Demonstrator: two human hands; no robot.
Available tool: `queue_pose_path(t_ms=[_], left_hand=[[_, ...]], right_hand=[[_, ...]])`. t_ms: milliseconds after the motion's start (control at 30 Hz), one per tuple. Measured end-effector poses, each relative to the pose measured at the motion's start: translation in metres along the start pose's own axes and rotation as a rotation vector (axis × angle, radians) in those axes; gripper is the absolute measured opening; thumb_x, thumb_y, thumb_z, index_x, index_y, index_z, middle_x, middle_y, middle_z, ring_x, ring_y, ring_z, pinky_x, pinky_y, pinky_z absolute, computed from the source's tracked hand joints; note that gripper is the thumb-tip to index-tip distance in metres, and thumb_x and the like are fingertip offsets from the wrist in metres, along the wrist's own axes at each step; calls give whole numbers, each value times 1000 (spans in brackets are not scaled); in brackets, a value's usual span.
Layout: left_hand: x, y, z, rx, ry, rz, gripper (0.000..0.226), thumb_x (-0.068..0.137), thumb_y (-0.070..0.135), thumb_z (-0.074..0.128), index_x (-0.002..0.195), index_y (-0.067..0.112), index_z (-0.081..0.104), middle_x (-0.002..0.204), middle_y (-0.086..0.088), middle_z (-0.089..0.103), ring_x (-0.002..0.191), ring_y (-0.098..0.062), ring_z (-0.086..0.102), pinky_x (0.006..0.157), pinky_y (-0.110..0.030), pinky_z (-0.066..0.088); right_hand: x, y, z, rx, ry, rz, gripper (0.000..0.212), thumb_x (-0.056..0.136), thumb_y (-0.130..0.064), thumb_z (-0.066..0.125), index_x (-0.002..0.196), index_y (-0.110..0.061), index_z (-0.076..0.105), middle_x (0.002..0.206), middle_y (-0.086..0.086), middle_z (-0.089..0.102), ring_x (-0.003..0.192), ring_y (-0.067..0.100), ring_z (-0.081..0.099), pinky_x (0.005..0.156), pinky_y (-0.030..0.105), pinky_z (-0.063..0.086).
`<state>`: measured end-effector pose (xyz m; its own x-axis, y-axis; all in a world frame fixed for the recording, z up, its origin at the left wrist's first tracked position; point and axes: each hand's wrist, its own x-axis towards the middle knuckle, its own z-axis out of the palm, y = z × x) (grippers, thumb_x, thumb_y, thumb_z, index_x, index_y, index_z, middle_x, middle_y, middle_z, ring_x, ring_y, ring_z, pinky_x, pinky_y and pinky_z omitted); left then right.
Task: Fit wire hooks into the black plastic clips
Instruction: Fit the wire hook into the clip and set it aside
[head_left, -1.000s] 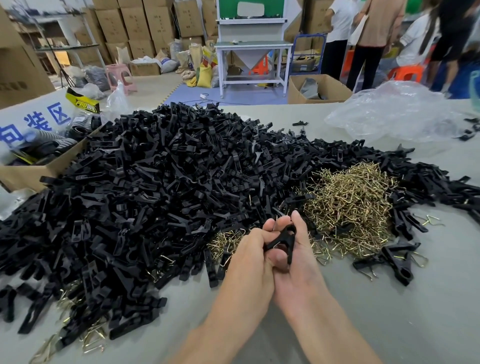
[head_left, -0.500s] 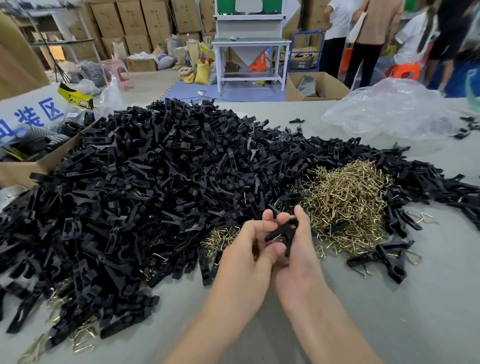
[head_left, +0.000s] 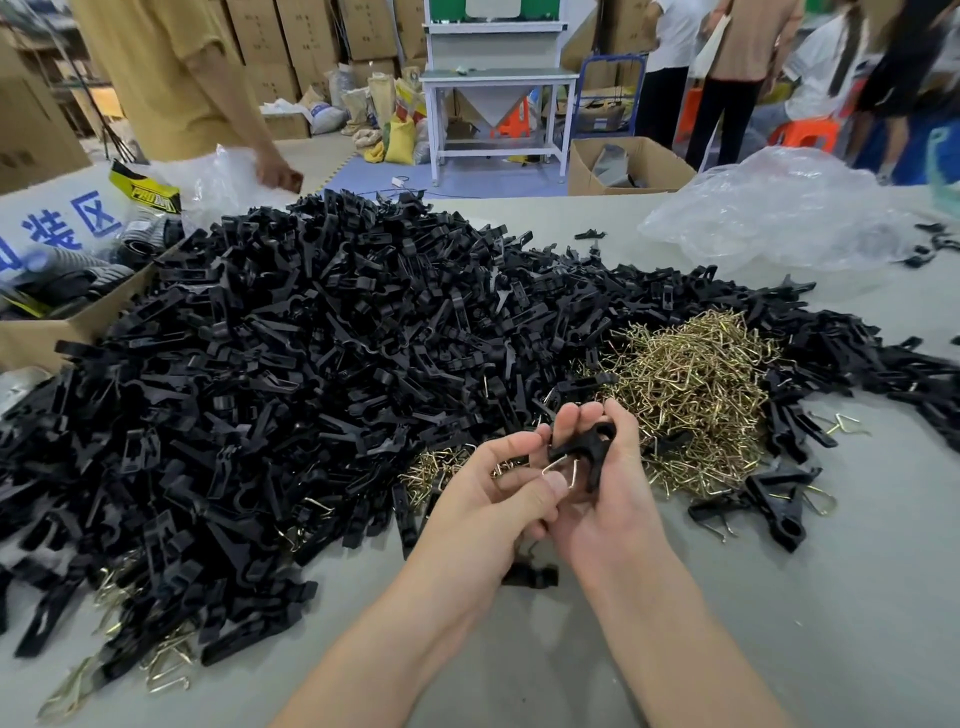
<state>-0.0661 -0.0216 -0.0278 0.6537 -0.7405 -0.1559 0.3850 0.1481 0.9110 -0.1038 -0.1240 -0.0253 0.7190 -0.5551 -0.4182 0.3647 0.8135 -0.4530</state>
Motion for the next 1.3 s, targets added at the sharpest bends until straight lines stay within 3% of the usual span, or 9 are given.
queue_pose_path(t_ms=[100,233,533,700,833,933,1000,1167,1300], left_hand=[[0,-1,-1,-2,-7,1,41,80,6,77,117,16,63,73,1,65,61,-10,56,55,-21,42],[-2,-1,0,53,-10,25,42,73,17,75,113,21,64,76,2,68,64,-10,55,60,-23,43],[-10,2,3,320,-48,185,32,91,5,69,116,23,59,83,7,70,77,-6,60,73,-19,48],[-9,5,3,300,-24,198,28,92,4,67,112,22,61,83,6,71,74,-7,60,70,-21,49],[-9,5,2,315,-18,182,26,93,9,67,104,32,65,82,6,70,72,-9,60,66,-34,51],[-8,8,-5,350,63,246,21,93,11,67,105,28,66,80,9,69,73,-8,62,64,-22,52],[-7,13,-13,499,180,344,18,94,15,67,103,29,67,83,9,69,76,-8,64,70,-17,51],[7,26,-11,617,234,373,19,96,15,63,104,32,68,81,11,68,75,-10,68,73,-21,55],[72,44,16,640,138,379,17,97,14,61,107,27,66,84,5,73,72,-2,69,70,-15,53]], right_hand=[[1,-1,-2,-6,-16,10,50,93,-54,57,51,-27,68,68,-13,70,58,8,66,53,21,48],[-1,-3,0,7,-24,10,50,94,-50,58,50,-26,66,64,-12,67,55,9,65,51,21,51],[1,-9,-2,80,-16,-44,49,97,-35,57,51,-22,64,61,-7,61,57,12,58,73,26,48],[1,-10,1,76,-1,-64,50,96,-38,59,49,-23,65,60,-7,62,55,11,59,66,24,53],[0,-12,2,97,1,-77,49,96,-37,60,49,-22,65,59,-6,61,53,10,59,58,19,55],[4,-14,1,158,-3,-136,51,98,-31,59,49,-20,66,62,-7,61,53,7,58,57,21,54],[5,-19,0,176,-8,-159,54,100,-31,57,48,-19,67,60,-8,61,49,5,58,55,19,54],[3,-24,-1,115,32,-182,23,99,-32,59,82,-16,60,63,-6,64,49,7,61,53,21,55],[4,-22,-5,58,36,-190,25,99,-32,60,82,-14,59,61,-4,66,48,8,62,52,22,56]])
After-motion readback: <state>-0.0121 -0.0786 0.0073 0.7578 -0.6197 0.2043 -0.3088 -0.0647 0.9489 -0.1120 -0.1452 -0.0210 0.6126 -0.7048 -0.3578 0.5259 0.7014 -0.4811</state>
